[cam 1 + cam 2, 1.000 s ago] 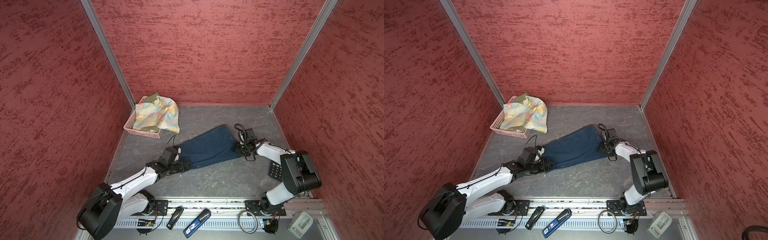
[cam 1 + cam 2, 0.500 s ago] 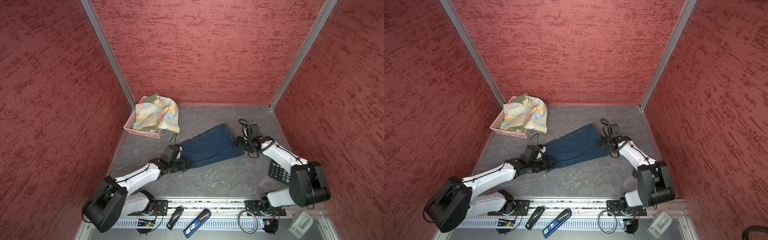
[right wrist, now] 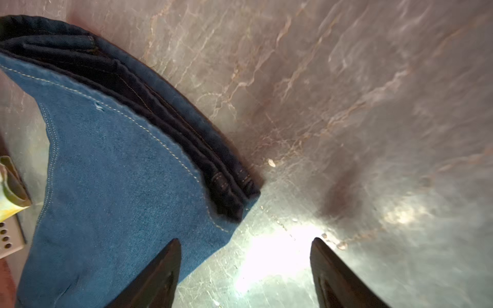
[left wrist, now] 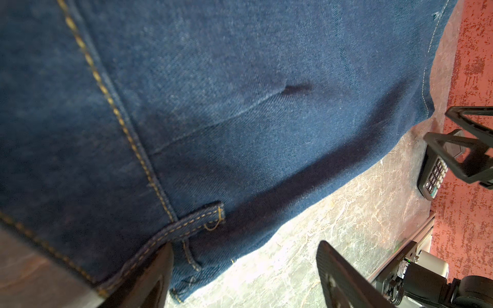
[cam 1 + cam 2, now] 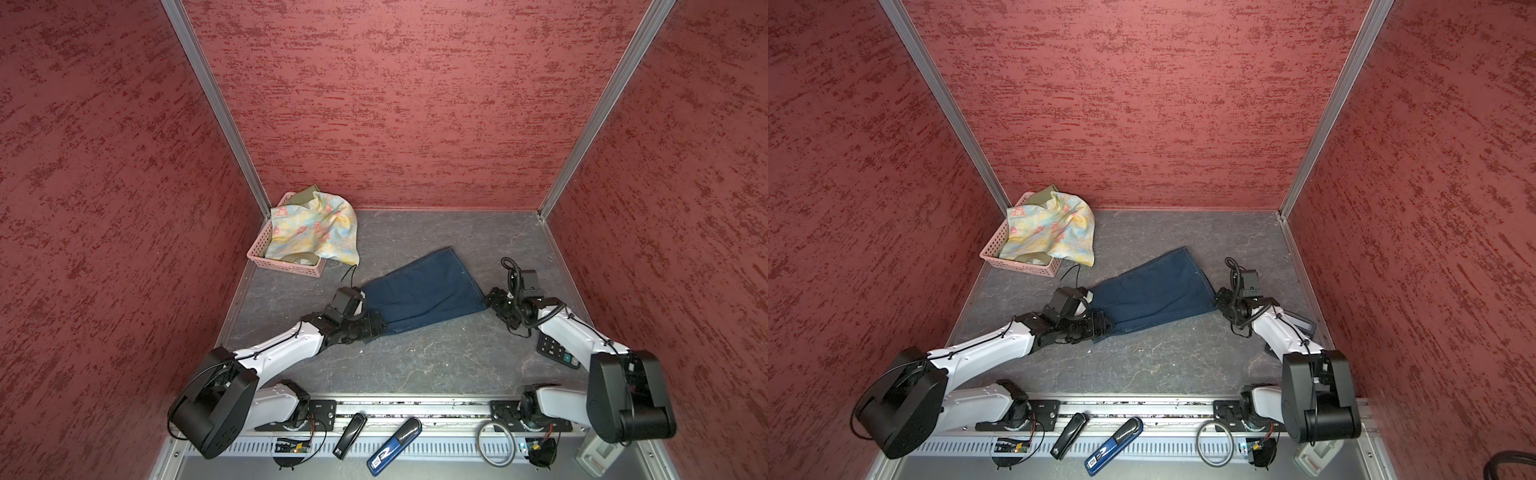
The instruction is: Fold and stack the skirts
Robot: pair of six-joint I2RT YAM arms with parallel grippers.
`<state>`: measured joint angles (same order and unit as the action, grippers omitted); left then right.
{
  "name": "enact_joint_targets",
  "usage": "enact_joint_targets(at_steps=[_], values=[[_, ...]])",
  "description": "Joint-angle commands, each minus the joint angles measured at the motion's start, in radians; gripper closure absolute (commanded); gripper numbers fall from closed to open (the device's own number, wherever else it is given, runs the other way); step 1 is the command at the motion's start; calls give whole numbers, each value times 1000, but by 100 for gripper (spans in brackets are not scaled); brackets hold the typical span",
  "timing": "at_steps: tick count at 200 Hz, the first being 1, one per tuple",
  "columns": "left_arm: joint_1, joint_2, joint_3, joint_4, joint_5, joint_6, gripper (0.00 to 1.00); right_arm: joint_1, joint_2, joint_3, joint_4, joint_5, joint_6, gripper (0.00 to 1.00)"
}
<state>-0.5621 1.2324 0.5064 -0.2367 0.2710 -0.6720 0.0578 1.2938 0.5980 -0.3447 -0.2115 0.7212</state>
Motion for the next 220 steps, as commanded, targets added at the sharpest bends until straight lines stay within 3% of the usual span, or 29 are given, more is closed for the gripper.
enact_joint_targets(at_steps=[1, 50, 87, 123, 164, 202, 220], values=[[-3, 6, 10, -20, -18, 22, 15, -7, 27, -38, 166, -76, 81, 24], [-7, -5, 20, -20, -20, 25, 16, -8, 57, -136, 378, -59, 136, 25], [-12, 12, 36, -20, -19, 28, 16, -7, 117, -202, 539, -45, 166, 31], [-17, 9, 40, -30, -23, 28, 17, -5, 139, -239, 688, -49, 161, 48], [-15, 10, 42, -35, -38, 26, 17, -1, 19, -301, 778, 11, 109, 68], [-13, 27, 67, -36, -39, 32, 17, 3, -21, -295, 831, -29, 30, 100], [-12, 32, 86, -45, -44, 40, 17, 17, -24, -285, 822, -28, 14, 100]])
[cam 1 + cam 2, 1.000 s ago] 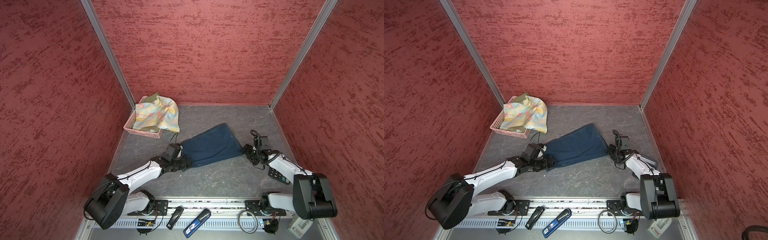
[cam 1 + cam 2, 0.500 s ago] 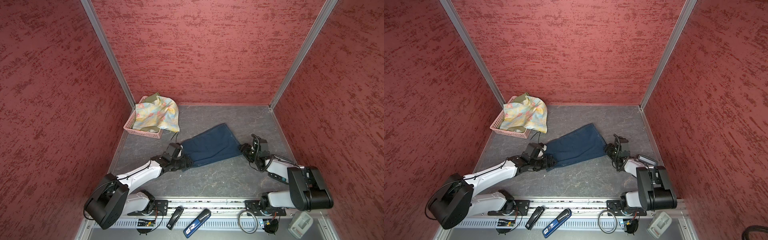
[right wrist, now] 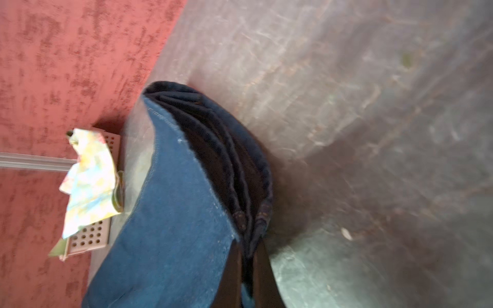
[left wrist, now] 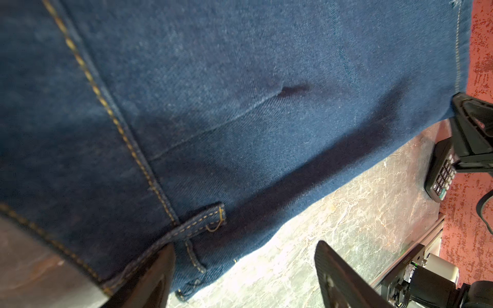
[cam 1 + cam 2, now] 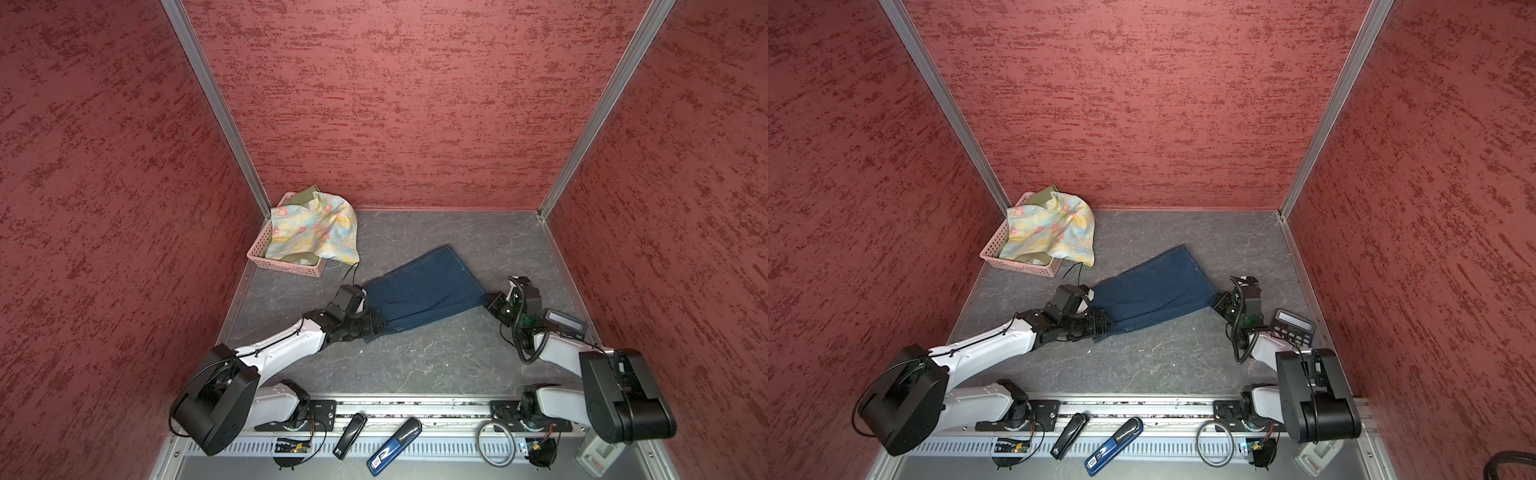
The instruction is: Fold and stack the skirts
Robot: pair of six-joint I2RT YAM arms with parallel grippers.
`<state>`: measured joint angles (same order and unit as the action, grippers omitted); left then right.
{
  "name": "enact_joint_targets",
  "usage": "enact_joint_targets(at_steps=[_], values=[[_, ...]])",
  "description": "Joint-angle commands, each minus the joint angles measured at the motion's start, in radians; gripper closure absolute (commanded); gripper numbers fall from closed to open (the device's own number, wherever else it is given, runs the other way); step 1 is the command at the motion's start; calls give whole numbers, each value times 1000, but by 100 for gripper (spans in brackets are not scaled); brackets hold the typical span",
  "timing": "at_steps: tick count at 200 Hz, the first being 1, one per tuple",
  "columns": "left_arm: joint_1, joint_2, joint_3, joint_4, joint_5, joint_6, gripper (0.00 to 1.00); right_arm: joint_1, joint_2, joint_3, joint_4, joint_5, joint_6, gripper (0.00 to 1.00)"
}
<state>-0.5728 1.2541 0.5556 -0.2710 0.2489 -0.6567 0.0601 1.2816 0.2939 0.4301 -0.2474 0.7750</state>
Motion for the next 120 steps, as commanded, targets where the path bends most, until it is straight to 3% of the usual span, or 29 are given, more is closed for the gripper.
enact_joint_targets(at_steps=[1, 68, 108, 120], values=[[-2, 10, 38, -12, -23, 25, 17, 16, -13, 19, 46, 8, -41, 100], [29, 28, 136, -36, -22, 34, 16, 66, -136, 103, -124, 60, -197, 100], [15, 163, 214, -26, -47, 69, 17, 95, -163, 150, -158, 30, -266, 100], [-16, 210, 270, -58, -112, 121, 18, 100, -163, 161, -170, 27, -273, 100]])
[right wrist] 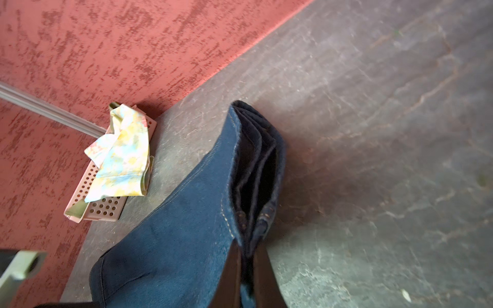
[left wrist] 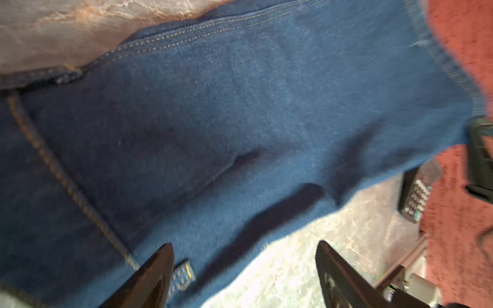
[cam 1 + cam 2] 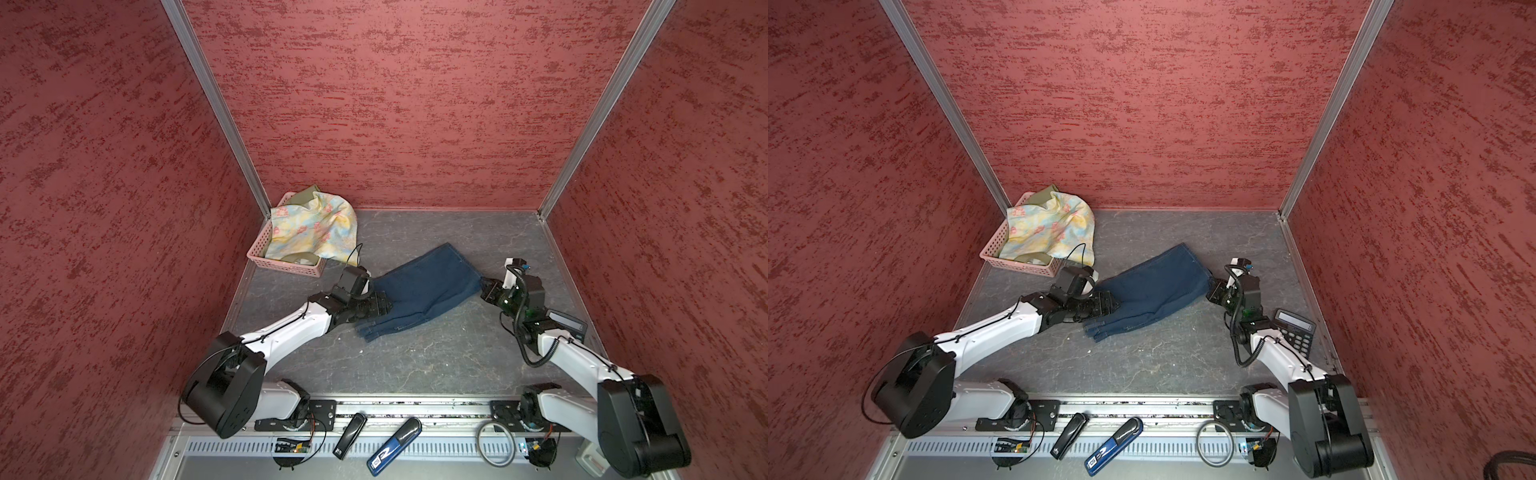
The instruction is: Fold and stack the skirts
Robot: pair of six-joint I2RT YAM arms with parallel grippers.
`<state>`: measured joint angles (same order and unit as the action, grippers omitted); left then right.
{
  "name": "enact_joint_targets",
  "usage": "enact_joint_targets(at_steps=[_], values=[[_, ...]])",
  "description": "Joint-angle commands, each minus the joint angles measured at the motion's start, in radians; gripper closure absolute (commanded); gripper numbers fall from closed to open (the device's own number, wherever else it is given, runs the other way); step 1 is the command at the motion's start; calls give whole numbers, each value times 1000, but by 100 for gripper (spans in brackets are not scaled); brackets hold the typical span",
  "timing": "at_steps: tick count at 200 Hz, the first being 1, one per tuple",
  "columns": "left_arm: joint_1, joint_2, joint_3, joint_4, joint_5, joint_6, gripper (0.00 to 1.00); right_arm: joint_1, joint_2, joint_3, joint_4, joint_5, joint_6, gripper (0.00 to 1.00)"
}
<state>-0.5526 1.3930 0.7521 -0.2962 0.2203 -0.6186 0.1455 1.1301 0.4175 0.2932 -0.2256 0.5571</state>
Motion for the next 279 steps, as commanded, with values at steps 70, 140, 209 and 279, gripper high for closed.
enact_joint_targets(at_steps=[70, 140, 209, 279], values=[[-108, 291, 239, -101, -233, 291, 32, 43, -9, 81, -50, -41, -83, 100], [-114, 432, 262, -55, -144, 238, 34, 119, 5, 192, -85, -111, -147, 100], [-109, 463, 260, -28, -100, 216, 34, 214, 19, 243, -120, -104, -136, 100], [-36, 468, 283, -64, -100, 265, 33, 217, -163, 161, -484, 100, 15, 100]])
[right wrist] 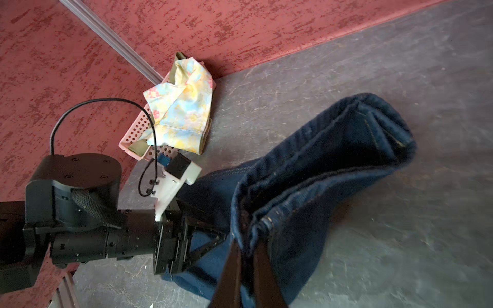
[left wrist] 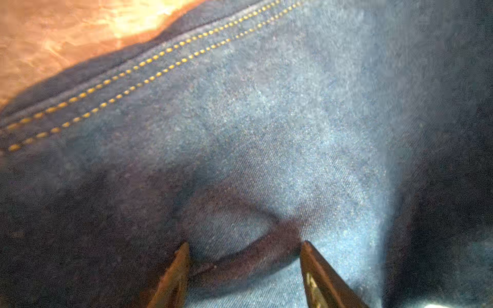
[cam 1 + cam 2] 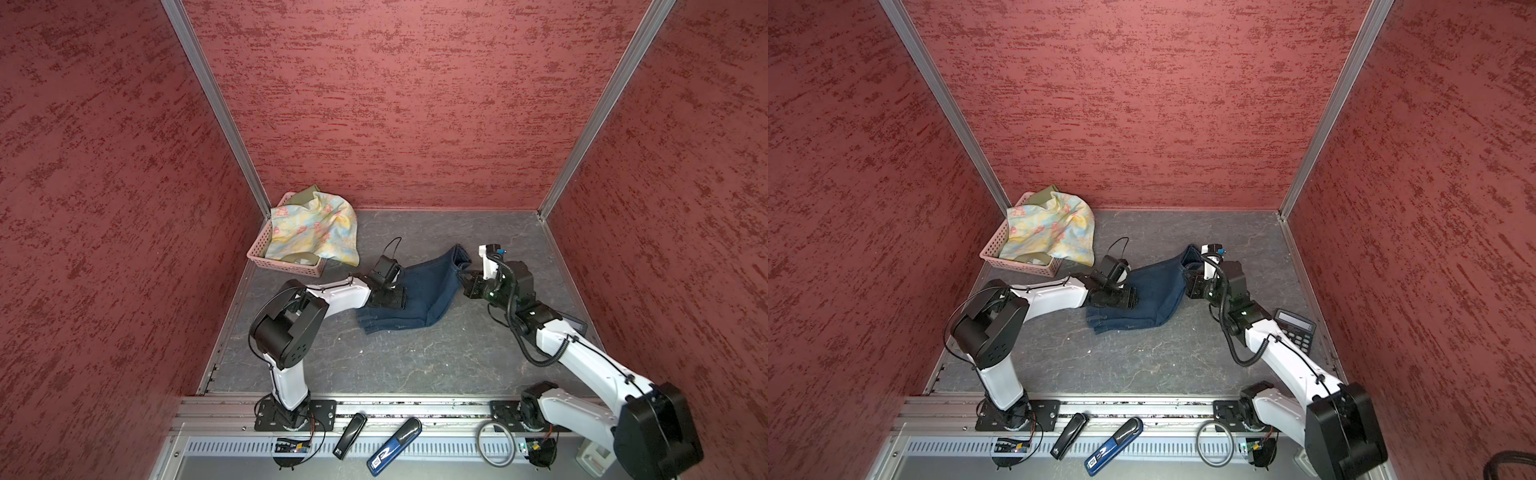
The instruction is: Fold and stack the skirts
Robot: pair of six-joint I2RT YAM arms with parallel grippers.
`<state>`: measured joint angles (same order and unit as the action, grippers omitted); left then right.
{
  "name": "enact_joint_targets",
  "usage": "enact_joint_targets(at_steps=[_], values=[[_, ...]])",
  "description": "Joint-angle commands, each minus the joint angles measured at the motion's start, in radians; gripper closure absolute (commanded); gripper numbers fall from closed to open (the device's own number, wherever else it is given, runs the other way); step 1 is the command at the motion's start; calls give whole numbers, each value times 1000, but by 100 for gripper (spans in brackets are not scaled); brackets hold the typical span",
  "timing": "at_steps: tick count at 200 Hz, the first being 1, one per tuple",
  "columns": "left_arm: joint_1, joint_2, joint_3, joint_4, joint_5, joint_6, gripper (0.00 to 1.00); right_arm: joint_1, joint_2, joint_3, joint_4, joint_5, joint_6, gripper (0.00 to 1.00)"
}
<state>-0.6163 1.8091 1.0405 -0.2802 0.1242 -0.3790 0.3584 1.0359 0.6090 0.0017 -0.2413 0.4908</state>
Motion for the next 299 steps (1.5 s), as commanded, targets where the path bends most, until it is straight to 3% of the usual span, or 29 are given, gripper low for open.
enact_joint_targets(at_steps=[1, 31, 62, 95, 118, 139, 173, 209, 232, 251, 299], values=[[27, 53, -4, -80, -4, 27, 33, 5, -71, -31, -200, 120, 85, 100], [31, 61, 26, -86, 3, 31, 32, 5, -72, -65, -365, 185, 185, 100], [38, 70, 47, -99, -2, 42, 30, 5, -9, -63, -501, 180, 232, 100], [52, 80, 75, -113, -2, 55, 26, 5, -68, -1, -633, 247, 212, 45], [55, 98, 107, -118, 2, 58, 20, 4, -95, 72, -650, 311, 170, 28], [56, 131, 149, -129, 6, 57, 19, -2, -44, 154, -618, 351, 107, 23], [55, 164, 176, -137, 15, 58, 19, -69, 134, 261, -518, 275, 38, 21], [55, 159, 167, -137, 18, 61, 19, -277, 343, 285, -301, 48, 2, 18], [59, 155, 164, -135, 21, 66, 19, -354, 515, 349, -212, -65, -92, 13], [59, 160, 172, -137, 22, 74, 19, -364, 620, 411, -140, -151, -171, 7], [60, 220, 251, -190, 11, 83, 19, -365, 737, 518, -101, -177, -302, 3]])
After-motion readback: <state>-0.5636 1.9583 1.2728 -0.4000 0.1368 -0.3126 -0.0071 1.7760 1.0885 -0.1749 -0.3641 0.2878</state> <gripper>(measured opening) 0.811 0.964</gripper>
